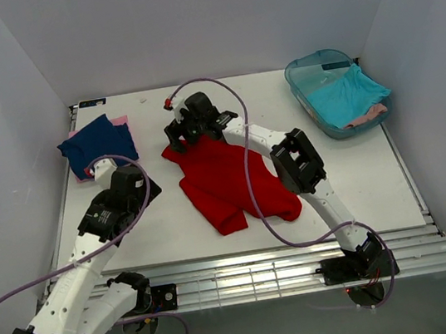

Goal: Fold and stack the t-shirts
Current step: Flatten the tshirt out

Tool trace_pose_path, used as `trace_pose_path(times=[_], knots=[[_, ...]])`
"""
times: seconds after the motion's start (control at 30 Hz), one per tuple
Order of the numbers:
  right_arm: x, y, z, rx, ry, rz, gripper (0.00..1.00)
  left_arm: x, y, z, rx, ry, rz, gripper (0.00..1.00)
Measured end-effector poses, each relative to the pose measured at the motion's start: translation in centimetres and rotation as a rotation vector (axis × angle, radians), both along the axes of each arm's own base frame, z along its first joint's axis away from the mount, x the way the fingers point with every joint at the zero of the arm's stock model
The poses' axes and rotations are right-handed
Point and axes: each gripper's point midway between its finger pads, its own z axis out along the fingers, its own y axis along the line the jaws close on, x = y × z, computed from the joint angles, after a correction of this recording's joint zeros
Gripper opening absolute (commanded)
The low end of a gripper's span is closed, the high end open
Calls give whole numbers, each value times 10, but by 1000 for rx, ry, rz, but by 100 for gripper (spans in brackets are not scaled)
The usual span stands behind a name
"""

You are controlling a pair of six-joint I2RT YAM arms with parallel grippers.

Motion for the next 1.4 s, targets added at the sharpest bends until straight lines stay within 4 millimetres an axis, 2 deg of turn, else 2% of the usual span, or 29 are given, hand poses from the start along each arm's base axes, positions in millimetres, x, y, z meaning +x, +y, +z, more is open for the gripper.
trace_pose_path(times=[0.1, 0.2, 0.3, 0.4, 0.43, 0.47, 0.53, 0.67, 0.73, 0.8, 0.83, 0.9, 1.0, 1.1, 1.17, 1.2, 1.27, 1.33, 1.4], knots=[[1, 4, -12, 1, 6, 12, 86, -4, 2, -1, -1, 11, 5, 98], [2, 7, -31, -10, 24, 17, 85, -8, 3, 0, -5, 7, 7, 98], [0, 6, -54, -32, 52, 19, 79, -12, 6, 3, -6, 1, 9, 98], [5, 8, -55, -23, 34, 13, 52, -17, 9, 3, -1, 4, 12, 98], [6, 8, -56, -24, 35, 5, 27, -18, 10, 3, -1, 5, 13, 98], [7, 7, -56, -28, 28, 1, 18, -20, 11, 4, -1, 5, 16, 98], [9, 5, -57, -35, 34, -23, 8, -22, 12, 5, -4, 0, 22, 98], [9, -7, -55, -67, 24, -63, 8, -25, 14, 10, -17, -22, 34, 98], [3, -21, -45, -104, 16, -85, 8, -24, 14, 10, -20, -26, 34, 98], [-2, -35, -21, -129, -7, -106, 8, -20, 10, 10, -26, -25, 24, 98], [-5, -42, -2, -138, -26, -115, 8, -16, 7, 8, -29, -23, 13, 98], [-10, -58, 47, -132, -80, -149, 8, -7, -2, 3, -35, -19, -19, 98], [-24, -87, 131, -97, -177, -204, 8, 8, -17, -8, -34, 10, -73, 98], [-51, -129, 213, -47, -274, -277, 8, 24, -32, -17, -37, 27, -130, 98], [-70, -159, 251, -30, -319, -335, 8, 36, -47, -26, -48, 41, -184, 98], [-79, -174, 265, -26, -335, -364, 8, 42, -53, -32, -54, 50, -207, 98], [-97, -202, 275, -46, -339, -418, 8, 51, -65, -46, -64, 83, -247, 98], [-112, -229, 269, -91, -318, -475, 8, 58, -77, -64, -71, 120, -281, 98], [-123, -252, 252, -160, -281, -529, 8, 66, -87, -76, -78, 131, -307, 98]])
